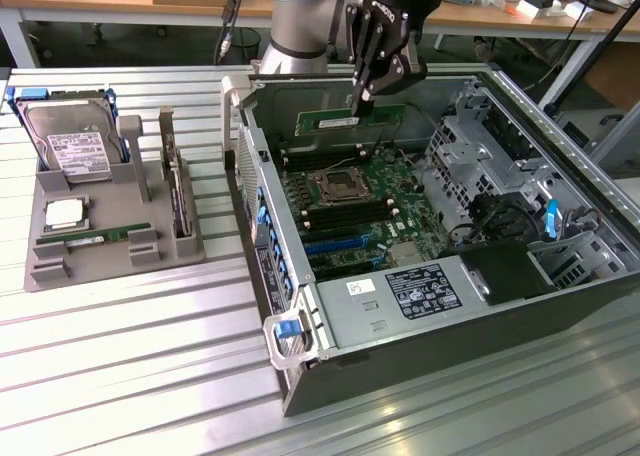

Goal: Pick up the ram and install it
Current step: 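Pick up the ram and move it above insertion slot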

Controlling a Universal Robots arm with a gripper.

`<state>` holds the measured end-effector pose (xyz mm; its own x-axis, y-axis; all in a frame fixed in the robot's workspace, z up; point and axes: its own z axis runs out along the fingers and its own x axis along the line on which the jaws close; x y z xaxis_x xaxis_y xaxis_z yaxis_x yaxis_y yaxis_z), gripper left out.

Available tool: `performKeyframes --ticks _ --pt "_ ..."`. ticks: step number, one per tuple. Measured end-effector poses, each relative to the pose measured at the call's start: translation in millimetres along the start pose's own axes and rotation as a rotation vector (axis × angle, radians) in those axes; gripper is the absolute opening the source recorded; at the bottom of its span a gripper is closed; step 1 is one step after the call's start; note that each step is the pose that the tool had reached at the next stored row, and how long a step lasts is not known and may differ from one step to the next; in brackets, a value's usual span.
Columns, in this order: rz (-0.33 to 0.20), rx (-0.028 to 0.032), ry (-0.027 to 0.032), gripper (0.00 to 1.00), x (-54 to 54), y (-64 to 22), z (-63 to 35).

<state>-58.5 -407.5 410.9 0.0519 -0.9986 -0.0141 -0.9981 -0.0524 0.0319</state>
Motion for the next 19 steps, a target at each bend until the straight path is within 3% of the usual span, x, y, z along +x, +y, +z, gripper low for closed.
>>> performKeyframes --ticks 19 --pt "0.0 0.0 0.0 0.12 3.1 -59.4 -1.9"
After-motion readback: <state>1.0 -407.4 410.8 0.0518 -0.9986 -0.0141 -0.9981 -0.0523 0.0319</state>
